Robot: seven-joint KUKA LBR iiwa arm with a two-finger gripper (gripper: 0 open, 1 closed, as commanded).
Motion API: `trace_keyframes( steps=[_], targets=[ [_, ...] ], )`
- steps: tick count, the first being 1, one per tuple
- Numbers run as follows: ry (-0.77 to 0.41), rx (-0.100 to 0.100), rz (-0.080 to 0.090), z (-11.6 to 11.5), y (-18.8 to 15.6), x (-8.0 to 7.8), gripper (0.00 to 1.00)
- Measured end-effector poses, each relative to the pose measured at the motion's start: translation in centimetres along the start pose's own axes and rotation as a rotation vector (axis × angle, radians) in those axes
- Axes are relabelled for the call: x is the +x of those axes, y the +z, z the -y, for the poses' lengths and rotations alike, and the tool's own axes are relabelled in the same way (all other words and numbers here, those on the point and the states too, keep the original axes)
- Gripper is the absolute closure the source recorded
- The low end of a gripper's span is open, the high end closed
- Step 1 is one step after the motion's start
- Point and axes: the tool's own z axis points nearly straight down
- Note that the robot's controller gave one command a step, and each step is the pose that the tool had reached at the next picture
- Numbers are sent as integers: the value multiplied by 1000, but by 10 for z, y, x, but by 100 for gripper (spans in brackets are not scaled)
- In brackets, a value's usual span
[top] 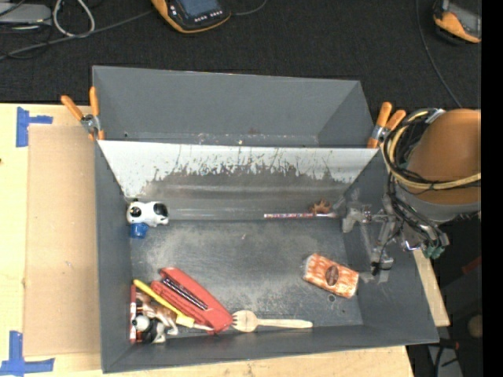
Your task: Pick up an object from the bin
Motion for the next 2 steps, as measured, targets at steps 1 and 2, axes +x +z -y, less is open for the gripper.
trace_keyframes(
  steps=[1, 2],
  targets=[
    [43, -1, -1, 3, 70, 36, 0],
    [173, 2, 3, -56, 80, 37, 0]
  ],
)
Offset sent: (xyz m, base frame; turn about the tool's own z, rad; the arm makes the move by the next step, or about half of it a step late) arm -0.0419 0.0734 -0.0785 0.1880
